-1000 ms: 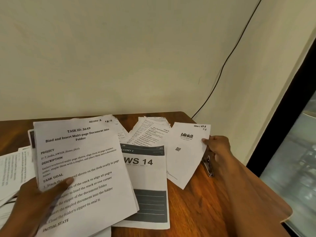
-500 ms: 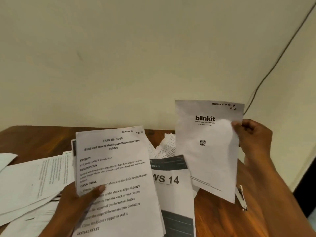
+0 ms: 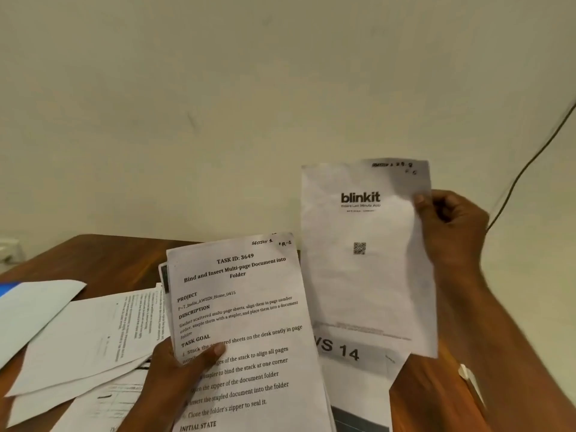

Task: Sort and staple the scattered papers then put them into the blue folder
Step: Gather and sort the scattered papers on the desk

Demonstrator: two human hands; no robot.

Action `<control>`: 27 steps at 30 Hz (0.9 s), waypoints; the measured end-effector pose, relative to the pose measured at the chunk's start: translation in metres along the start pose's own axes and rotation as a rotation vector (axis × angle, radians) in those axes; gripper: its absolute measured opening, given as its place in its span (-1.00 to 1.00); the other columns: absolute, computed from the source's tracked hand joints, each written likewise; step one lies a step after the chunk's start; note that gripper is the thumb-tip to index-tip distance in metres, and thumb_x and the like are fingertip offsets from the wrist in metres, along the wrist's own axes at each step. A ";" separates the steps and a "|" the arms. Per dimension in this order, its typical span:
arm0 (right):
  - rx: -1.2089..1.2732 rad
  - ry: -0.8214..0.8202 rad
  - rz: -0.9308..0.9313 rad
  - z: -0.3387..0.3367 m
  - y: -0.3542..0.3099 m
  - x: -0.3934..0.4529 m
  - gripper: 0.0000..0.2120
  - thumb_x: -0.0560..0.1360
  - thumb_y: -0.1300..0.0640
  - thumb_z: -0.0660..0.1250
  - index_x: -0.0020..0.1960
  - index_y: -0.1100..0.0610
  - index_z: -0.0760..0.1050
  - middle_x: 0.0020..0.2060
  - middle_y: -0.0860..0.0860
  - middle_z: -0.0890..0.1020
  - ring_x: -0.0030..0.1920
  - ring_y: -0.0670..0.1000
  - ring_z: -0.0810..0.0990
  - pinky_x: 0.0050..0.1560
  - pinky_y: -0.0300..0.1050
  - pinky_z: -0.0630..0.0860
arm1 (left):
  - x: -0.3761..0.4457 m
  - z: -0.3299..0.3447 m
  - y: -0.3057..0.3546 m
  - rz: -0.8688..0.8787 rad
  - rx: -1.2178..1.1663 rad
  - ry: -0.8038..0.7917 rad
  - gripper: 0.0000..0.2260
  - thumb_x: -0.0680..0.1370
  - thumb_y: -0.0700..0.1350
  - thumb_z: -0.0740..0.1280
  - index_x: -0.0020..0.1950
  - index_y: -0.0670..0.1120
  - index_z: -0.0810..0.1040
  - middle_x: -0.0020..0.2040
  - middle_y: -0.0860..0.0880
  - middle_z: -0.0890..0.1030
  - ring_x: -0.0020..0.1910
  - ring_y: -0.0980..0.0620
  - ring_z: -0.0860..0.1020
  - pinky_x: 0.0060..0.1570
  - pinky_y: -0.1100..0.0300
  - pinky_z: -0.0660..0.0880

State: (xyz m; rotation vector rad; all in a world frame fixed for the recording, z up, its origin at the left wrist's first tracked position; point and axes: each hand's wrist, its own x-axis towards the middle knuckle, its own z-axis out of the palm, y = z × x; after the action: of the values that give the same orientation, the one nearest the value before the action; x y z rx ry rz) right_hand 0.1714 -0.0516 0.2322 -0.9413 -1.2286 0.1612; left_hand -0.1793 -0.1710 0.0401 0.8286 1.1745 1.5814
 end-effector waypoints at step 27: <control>0.271 -0.453 0.720 0.065 0.062 -0.114 -0.86 0.57 0.11 0.48 -0.08 0.18 0.72 -0.09 0.12 0.77 -0.07 0.08 0.73 0.05 -0.04 0.63 | 0.005 -0.004 -0.007 -0.009 -0.006 -0.025 -0.28 0.20 -0.11 0.75 0.28 -0.22 0.56 0.07 -0.29 0.73 0.01 -0.38 0.72 0.07 -0.45 0.58</control>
State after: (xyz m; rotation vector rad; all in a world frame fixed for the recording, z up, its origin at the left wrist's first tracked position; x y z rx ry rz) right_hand 0.0958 -0.0445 0.1083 -1.1034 -1.1795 1.1336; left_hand -0.1824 -0.1666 0.0323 0.8360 1.1533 1.5621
